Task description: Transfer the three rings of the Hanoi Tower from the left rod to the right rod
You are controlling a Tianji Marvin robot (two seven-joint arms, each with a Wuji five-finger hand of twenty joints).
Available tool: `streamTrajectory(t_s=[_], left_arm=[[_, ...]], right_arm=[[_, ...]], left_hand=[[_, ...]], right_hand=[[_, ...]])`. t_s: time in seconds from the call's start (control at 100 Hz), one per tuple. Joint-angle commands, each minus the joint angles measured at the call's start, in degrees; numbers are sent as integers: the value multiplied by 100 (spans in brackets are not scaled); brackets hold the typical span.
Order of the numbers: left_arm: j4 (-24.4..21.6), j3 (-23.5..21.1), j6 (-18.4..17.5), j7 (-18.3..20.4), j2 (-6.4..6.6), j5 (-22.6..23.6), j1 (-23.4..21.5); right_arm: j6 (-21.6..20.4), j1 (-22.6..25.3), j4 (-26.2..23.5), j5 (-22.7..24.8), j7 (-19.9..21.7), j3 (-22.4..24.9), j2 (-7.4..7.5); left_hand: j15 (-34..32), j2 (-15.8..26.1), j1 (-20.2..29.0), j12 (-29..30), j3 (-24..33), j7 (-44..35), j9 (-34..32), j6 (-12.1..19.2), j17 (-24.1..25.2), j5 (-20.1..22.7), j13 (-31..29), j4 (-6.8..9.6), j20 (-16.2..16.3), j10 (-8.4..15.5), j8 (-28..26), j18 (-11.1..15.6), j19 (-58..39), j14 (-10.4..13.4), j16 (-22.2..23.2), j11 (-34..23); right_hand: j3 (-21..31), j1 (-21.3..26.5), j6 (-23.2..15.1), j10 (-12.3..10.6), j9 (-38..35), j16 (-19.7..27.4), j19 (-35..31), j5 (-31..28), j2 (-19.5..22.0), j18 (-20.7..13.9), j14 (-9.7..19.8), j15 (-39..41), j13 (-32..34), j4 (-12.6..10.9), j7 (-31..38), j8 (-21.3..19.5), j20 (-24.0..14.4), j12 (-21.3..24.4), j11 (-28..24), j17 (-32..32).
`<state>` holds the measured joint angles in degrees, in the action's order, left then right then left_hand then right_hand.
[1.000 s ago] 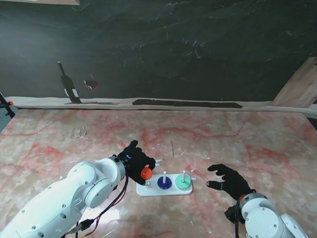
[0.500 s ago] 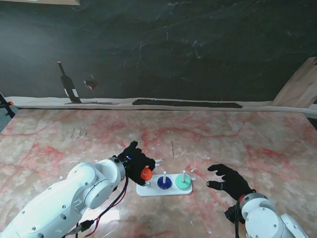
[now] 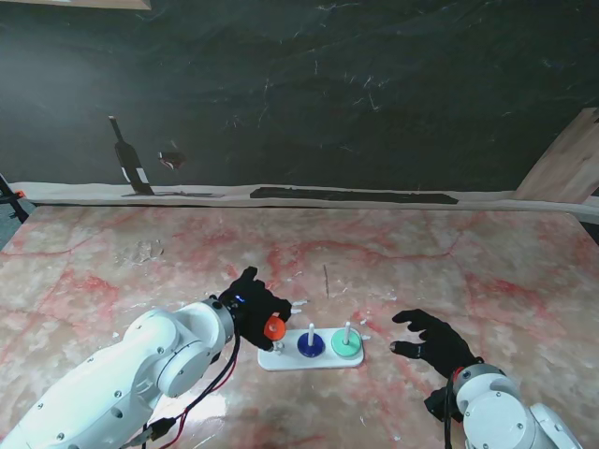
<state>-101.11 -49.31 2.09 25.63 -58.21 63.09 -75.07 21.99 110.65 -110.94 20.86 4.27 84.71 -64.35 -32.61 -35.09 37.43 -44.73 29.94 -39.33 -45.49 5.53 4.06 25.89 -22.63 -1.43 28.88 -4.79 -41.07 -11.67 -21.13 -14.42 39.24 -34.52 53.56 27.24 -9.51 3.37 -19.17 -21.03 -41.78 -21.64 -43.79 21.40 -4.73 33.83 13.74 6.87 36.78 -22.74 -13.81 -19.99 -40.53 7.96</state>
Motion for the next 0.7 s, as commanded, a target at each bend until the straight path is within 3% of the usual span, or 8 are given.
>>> streamTrajectory(t_s=[0.0,0.69], left_arm=[[14,-12,19,-32,3,-57,-37],[145,-90,117,-256,-26,-309,-86]], right_arm=[[6,33,-10,4,9,-16,-5],[1,36,-1,-3,2,-16,-7]], left_hand=[[-104,185,318,-64,649,-535,-150,234,13,447,-101,87,-70,109,-14,-58,-44,-9,72,-90],[-108,210,353,-81,591,-554,-129,237,22,433,-94,82,-82,137,-23,-61,-51,14,81,-110]], right_hand=[[-130,40,50,-13,98,-44,-93,203,44,-76,-26,27,-23,-190,64,24,-133,-26,-58,17],[-150,43,54,-13,93,-47,-107,207,82,-69,-28,33,-26,-196,66,26,-132,-27,-61,21]])
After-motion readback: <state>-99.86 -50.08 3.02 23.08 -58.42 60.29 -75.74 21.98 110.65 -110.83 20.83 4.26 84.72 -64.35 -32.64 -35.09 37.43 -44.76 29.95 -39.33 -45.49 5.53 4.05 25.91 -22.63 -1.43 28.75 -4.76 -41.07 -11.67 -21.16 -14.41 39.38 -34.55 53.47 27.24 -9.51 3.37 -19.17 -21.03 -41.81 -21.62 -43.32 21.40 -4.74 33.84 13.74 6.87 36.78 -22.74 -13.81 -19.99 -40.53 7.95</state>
